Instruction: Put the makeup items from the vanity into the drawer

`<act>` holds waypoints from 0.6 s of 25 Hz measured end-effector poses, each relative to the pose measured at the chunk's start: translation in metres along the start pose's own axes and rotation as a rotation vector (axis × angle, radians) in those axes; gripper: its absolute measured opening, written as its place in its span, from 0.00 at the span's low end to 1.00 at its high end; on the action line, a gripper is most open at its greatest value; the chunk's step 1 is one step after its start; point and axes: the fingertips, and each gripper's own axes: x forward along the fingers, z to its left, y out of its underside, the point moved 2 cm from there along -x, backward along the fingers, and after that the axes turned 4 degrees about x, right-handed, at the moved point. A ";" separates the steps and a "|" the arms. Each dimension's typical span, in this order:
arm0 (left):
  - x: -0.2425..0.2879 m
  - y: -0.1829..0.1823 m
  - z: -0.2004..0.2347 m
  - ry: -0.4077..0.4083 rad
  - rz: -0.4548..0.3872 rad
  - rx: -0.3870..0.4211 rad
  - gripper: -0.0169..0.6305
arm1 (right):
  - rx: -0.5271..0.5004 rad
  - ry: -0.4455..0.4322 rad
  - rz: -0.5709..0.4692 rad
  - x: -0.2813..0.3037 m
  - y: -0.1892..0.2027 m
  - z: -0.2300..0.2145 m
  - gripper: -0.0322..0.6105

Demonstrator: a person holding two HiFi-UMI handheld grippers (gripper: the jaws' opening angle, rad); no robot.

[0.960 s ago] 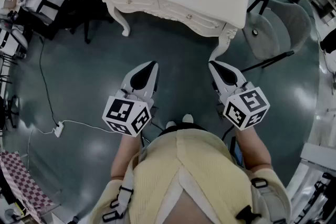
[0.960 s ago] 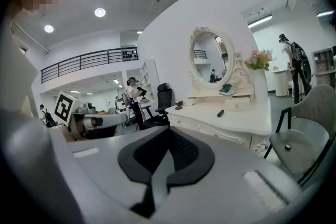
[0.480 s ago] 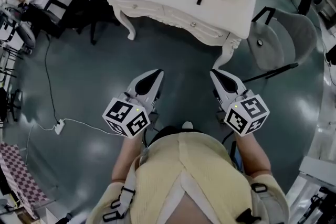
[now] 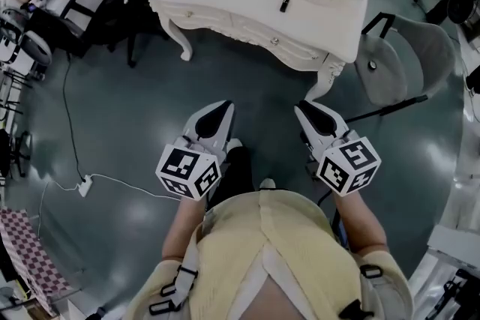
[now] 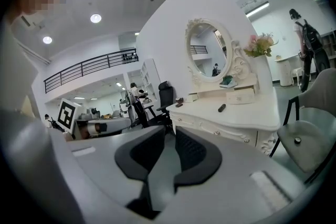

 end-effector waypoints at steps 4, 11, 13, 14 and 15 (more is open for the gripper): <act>0.025 0.001 0.020 0.015 0.003 -0.013 0.01 | -0.006 0.019 0.013 0.023 -0.002 -0.012 0.17; 0.078 -0.013 0.073 0.076 0.026 0.002 0.01 | 0.023 0.113 0.013 0.079 -0.020 -0.039 0.23; 0.092 -0.018 0.089 0.100 0.040 0.004 0.01 | 0.030 0.138 0.015 0.098 -0.026 -0.045 0.24; 0.098 -0.019 0.097 0.111 0.047 0.005 0.01 | 0.032 0.151 0.016 0.107 -0.029 -0.048 0.25; 0.103 -0.021 0.105 0.121 0.053 0.007 0.01 | 0.034 0.165 0.016 0.116 -0.032 -0.051 0.25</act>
